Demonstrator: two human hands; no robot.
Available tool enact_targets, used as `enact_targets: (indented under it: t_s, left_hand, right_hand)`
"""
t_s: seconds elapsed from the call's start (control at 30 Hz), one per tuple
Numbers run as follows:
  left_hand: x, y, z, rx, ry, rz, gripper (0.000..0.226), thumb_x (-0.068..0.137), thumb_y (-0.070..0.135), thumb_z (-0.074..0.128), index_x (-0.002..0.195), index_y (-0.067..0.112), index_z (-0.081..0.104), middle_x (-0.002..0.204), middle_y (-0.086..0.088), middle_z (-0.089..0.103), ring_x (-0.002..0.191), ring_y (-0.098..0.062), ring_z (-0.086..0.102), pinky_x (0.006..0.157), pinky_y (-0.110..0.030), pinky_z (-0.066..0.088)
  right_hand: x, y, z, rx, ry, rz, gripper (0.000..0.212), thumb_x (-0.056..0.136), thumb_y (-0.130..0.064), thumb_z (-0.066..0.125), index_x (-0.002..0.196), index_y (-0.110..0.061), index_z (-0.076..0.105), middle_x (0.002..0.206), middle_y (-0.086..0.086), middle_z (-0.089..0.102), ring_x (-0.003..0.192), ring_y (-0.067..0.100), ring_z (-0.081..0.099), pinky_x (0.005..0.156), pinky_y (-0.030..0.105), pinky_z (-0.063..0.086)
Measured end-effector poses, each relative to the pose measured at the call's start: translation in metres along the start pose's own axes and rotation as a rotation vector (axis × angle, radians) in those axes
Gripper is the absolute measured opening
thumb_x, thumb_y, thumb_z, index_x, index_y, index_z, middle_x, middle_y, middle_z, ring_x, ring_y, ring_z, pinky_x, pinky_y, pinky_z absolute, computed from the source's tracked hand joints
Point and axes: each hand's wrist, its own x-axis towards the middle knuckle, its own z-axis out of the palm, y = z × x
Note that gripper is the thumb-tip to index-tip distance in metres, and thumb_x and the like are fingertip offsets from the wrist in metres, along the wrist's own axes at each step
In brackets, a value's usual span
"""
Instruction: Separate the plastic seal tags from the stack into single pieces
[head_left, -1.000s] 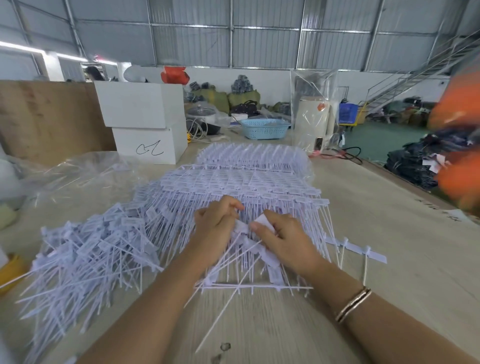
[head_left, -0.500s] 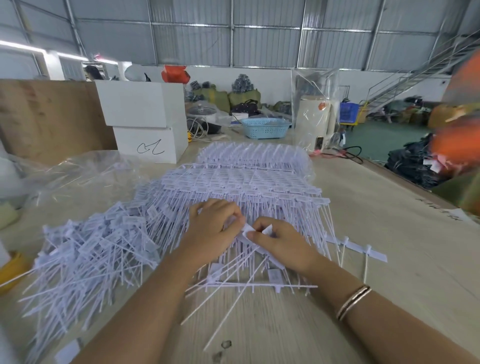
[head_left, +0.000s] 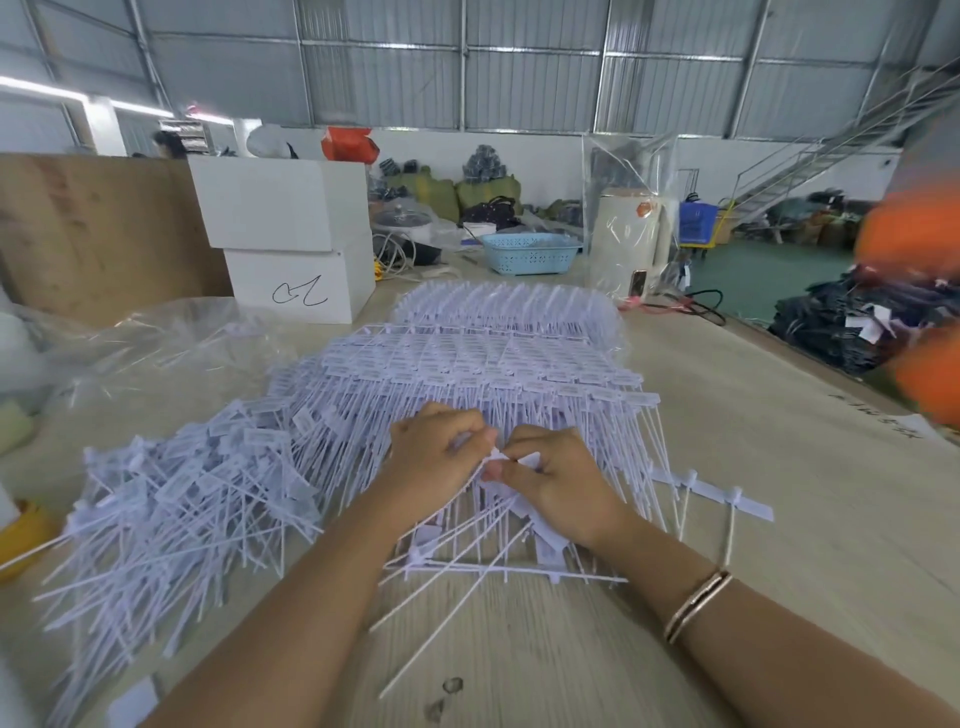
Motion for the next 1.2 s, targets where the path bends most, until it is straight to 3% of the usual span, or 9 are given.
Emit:
enact_targets:
  t_s: [0.1, 0.27, 0.4, 0.63, 0.77, 0.9, 1.0, 1.13, 1.2]
  left_hand:
    - [0.0, 0.0, 0.0, -0.186, 0.019, -0.082, 0.042, 0.095, 0.026, 0.054, 0.055, 0.023, 0.041, 0.062, 0.004, 0.036, 0.057, -0.01, 0.038, 0.06, -0.029, 0.026]
    - [-0.002, 0.01, 0.005, -0.329, 0.017, -0.095, 0.041, 0.097, 0.022, 0.051, 0.057, 0.021, 0.04, 0.056, 0.007, 0.033, 0.053, -0.008, 0.031, 0.055, -0.028, 0.022]
    - [-0.002, 0.003, -0.005, -0.415, 0.126, -0.217, 0.044, 0.098, 0.027, 0.048, 0.055, 0.035, 0.057, 0.053, 0.019, 0.048, 0.054, 0.002, 0.043, 0.06, -0.026, 0.029]
    - [-0.001, 0.004, -0.003, -0.351, 0.073, -0.167, 0.015, 0.077, 0.02, 0.045, 0.069, 0.023, 0.058, 0.08, 0.001, 0.058, 0.08, -0.016, 0.052, 0.073, -0.032, 0.035]
    - [-0.005, 0.01, -0.007, -0.159, 0.221, -0.082, 0.025, 0.073, 0.021, 0.033, 0.08, 0.037, 0.051, 0.09, 0.002, 0.056, 0.098, -0.022, 0.051, 0.094, -0.043, 0.036]
    - [-0.006, 0.012, -0.005, -0.163, 0.197, -0.065, 0.024, 0.081, 0.018, 0.033, 0.093, 0.027, 0.052, 0.09, 0.0, 0.054, 0.102, -0.03, 0.051, 0.098, -0.052, 0.035]
    - [-0.007, 0.013, 0.004, -0.178, 0.157, -0.033, 0.033, 0.092, -0.001, 0.038, 0.095, 0.03, 0.048, 0.089, -0.003, 0.057, 0.099, -0.029, 0.053, 0.097, -0.052, 0.036]
    - [-0.005, 0.012, 0.006, -0.167, 0.124, -0.042, 0.035, 0.092, 0.005, 0.038, 0.09, 0.038, 0.047, 0.096, -0.005, 0.061, 0.099, -0.025, 0.054, 0.096, -0.05, 0.037]
    - [-0.003, 0.008, -0.003, -0.082, 0.089, -0.057, 0.032, 0.093, 0.01, 0.042, 0.084, 0.039, 0.052, 0.094, 0.008, 0.059, 0.104, -0.017, 0.049, 0.099, -0.043, 0.032]
  right_hand:
    - [0.001, 0.002, 0.0, -0.181, 0.078, -0.13, 0.032, 0.087, -0.019, 0.061, 0.06, -0.003, 0.063, 0.062, -0.003, 0.05, 0.062, 0.014, 0.05, 0.072, 0.038, 0.032]
    - [0.0, 0.0, -0.006, -0.41, 0.143, -0.226, 0.028, 0.085, -0.02, 0.058, 0.06, -0.009, 0.06, 0.064, -0.005, 0.052, 0.06, 0.021, 0.051, 0.068, 0.036, 0.029]
    - [-0.006, -0.01, -0.008, -0.392, 0.179, -0.335, 0.026, 0.085, -0.022, 0.051, 0.067, -0.015, 0.068, 0.067, -0.006, 0.062, 0.058, 0.011, 0.051, 0.068, 0.03, 0.029]
    - [-0.005, -0.003, -0.015, -0.342, 0.001, -0.054, 0.03, 0.077, -0.032, 0.056, 0.103, -0.019, 0.06, 0.047, -0.018, 0.042, 0.048, -0.001, 0.044, 0.08, 0.021, 0.024]
    - [-0.004, 0.004, -0.025, -0.394, -0.123, -0.13, 0.015, 0.08, -0.038, 0.064, 0.086, -0.024, 0.066, 0.048, -0.016, 0.044, 0.053, -0.003, 0.047, 0.08, 0.029, 0.029]
    - [-0.002, 0.003, -0.024, -0.499, -0.107, -0.085, 0.051, 0.077, -0.071, 0.037, 0.083, -0.028, 0.064, 0.078, -0.012, 0.059, 0.076, 0.002, 0.049, 0.075, 0.028, 0.028]
    - [0.0, 0.001, -0.01, -0.262, 0.03, 0.001, 0.042, 0.084, -0.061, 0.044, 0.091, -0.023, 0.061, 0.079, -0.014, 0.054, 0.07, -0.003, 0.048, 0.067, 0.013, 0.034]
    - [0.004, 0.003, -0.001, -0.153, -0.046, 0.091, 0.03, 0.093, -0.031, 0.057, 0.066, -0.019, 0.05, 0.056, -0.009, 0.041, 0.051, 0.005, 0.037, 0.054, 0.019, 0.029]
    - [0.002, 0.003, -0.007, 0.019, -0.076, 0.149, 0.031, 0.092, -0.021, 0.06, 0.063, -0.025, 0.049, 0.056, -0.011, 0.043, 0.053, 0.004, 0.037, 0.055, 0.019, 0.029]
